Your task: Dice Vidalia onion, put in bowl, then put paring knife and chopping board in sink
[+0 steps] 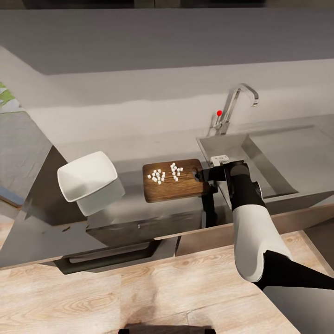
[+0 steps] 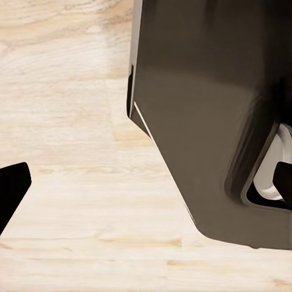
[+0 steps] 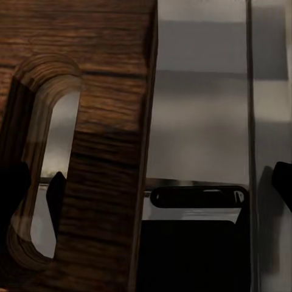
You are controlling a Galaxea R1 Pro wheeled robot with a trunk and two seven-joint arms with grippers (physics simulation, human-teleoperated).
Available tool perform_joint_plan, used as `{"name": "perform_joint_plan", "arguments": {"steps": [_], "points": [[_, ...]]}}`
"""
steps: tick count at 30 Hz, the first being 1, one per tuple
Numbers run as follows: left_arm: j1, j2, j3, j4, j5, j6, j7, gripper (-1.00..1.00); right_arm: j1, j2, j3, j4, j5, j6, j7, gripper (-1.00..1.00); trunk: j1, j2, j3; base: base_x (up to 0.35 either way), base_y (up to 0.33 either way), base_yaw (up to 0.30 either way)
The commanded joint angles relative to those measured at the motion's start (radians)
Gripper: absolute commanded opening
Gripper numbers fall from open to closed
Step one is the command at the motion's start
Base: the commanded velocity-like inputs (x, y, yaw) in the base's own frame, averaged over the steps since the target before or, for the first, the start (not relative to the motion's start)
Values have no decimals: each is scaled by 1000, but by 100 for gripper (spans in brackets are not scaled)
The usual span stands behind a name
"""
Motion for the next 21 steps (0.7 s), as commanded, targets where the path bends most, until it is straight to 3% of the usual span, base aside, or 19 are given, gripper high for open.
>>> {"name": "perform_joint_plan", "arguments": {"steps": [1, 21], "points": [[-2, 0, -8, 4, 10, -6, -5, 100, -1, 1, -5, 3, 3, 6, 10, 100, 1, -1, -2, 0, 0, 0], [-2, 0, -8, 4, 10, -6, -5, 100, -1, 1, -6, 12, 3, 6, 11, 100, 1, -1, -2, 0, 0, 0]]}}
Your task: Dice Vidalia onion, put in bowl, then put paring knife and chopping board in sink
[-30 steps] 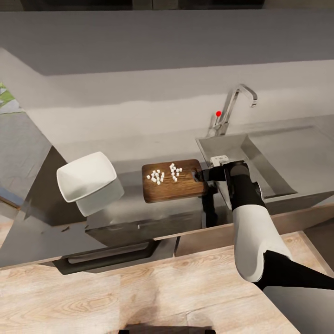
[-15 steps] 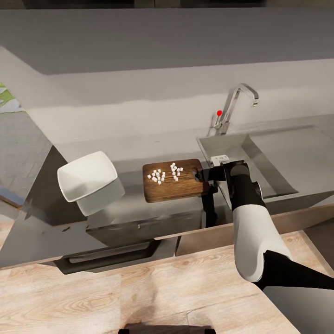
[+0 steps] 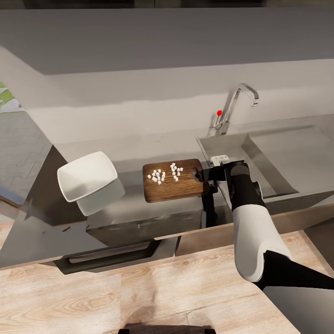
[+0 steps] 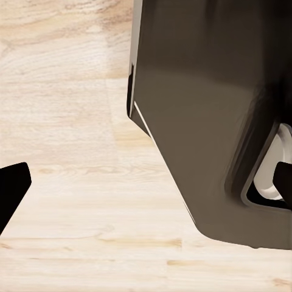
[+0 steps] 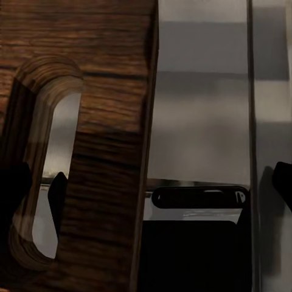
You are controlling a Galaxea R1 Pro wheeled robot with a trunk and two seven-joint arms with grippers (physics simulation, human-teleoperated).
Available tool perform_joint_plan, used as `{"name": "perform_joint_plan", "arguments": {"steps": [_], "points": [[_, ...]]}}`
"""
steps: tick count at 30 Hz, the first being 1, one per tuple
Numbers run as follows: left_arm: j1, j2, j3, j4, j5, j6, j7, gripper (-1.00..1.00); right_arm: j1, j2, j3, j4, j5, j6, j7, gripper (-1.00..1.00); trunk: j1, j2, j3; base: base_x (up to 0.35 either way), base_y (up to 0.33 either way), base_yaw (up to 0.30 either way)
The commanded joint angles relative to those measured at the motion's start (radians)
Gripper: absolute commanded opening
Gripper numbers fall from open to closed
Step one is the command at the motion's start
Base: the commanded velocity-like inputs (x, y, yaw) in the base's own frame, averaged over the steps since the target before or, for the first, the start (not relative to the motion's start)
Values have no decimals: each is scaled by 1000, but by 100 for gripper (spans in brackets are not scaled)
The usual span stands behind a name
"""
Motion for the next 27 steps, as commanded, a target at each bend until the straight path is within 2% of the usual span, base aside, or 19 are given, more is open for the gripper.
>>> {"name": "perform_joint_plan", "arguments": {"steps": [1, 21, 27], "points": [[-1, 0, -8, 4, 10, -6, -5, 100, -1, 1, -5, 13, 6, 6, 9, -100, 1, -1, -2, 0, 0, 0], [-1, 0, -8, 4, 10, -6, -5, 100, -1, 1, -3, 13, 6, 6, 9, -100, 1, -1, -1, 0, 0, 0], [-1, 0, -8, 4, 10, -6, -5, 100, -1, 1, -3, 13, 6, 6, 9, -100, 1, -1, 5, 0, 0, 0]]}}
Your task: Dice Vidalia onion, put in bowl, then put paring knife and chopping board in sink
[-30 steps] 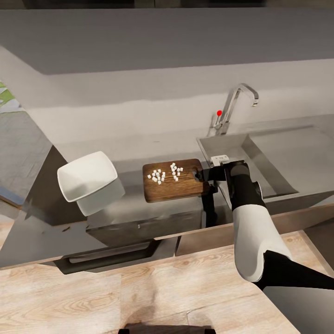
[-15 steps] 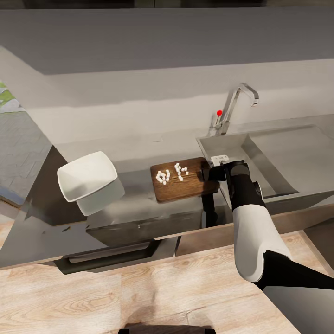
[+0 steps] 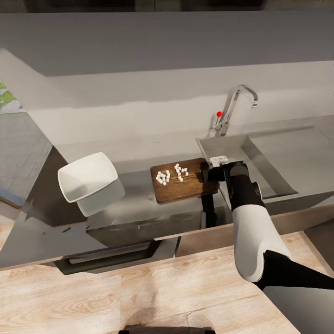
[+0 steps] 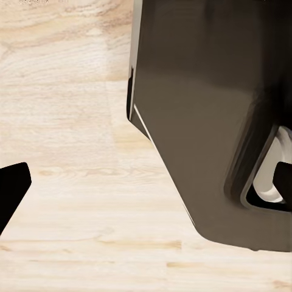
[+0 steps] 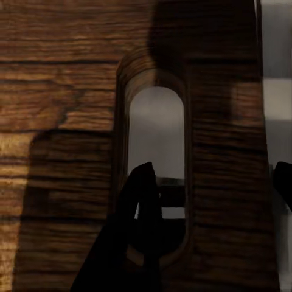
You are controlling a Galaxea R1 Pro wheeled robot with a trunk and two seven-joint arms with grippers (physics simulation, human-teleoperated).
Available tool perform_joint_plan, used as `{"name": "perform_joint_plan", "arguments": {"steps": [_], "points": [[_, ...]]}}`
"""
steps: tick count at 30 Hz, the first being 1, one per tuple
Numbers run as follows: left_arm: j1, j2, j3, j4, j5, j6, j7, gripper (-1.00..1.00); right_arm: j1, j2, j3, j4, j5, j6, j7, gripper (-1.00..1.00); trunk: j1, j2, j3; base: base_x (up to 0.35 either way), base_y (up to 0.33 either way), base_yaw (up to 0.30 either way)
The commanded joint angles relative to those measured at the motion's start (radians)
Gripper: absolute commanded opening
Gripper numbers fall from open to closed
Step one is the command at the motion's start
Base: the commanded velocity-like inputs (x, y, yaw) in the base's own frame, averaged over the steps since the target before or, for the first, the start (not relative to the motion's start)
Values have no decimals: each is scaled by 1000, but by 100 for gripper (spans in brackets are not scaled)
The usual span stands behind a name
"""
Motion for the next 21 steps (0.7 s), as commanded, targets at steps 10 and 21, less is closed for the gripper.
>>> {"name": "perform_joint_plan", "arguments": {"steps": [10, 21], "points": [[-1, 0, -8, 4, 10, -6, -5, 100, -1, 1, -4, -1, 8, 6, 10, -100, 1, -1, 14, 0, 0, 0], [-1, 0, -8, 4, 10, -6, -5, 100, -1, 1, -4, -1, 8, 6, 10, -100, 1, -1, 32, 0, 0, 0]]}}
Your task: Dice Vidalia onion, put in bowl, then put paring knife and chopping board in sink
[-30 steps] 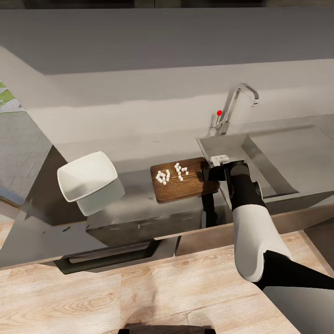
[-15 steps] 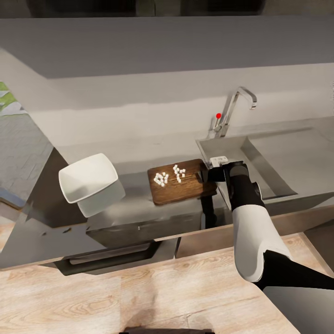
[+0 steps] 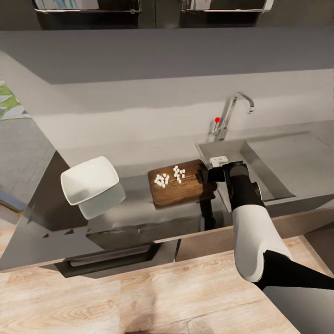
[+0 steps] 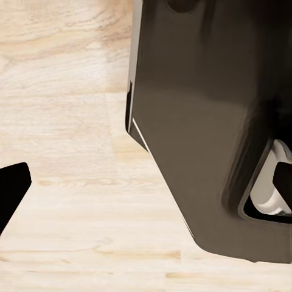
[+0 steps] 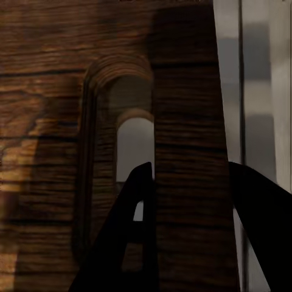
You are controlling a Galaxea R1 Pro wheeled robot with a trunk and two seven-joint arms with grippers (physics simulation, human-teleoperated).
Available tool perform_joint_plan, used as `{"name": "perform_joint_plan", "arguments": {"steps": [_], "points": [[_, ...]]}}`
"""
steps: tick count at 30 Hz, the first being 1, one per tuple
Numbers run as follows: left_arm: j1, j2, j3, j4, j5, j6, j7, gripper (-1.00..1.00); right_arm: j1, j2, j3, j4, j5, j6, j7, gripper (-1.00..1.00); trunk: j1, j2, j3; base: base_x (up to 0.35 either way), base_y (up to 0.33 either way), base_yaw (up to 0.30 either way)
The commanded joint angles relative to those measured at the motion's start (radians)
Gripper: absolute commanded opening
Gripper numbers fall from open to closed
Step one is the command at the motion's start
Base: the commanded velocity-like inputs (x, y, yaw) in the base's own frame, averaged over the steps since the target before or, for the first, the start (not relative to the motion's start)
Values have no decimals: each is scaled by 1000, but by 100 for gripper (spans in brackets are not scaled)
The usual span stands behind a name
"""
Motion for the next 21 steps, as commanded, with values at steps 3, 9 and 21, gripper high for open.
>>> {"name": "perform_joint_plan", "arguments": {"steps": [3, 9, 21], "points": [[-1, 0, -8, 4, 10, -6, -5, 100, -1, 1, -5, 0, 10, 2, 9, -100, 1, -2, 3, 0, 0, 0], [-1, 0, -8, 5, 10, -6, -5, 100, -1, 1, -5, 0, 9, 2, 9, -100, 1, -2, 13, 0, 0, 0], [-1, 0, -8, 4, 10, -6, -5, 100, -1, 1, -5, 0, 9, 3, 9, -100, 1, -2, 32, 0, 2, 0]]}}
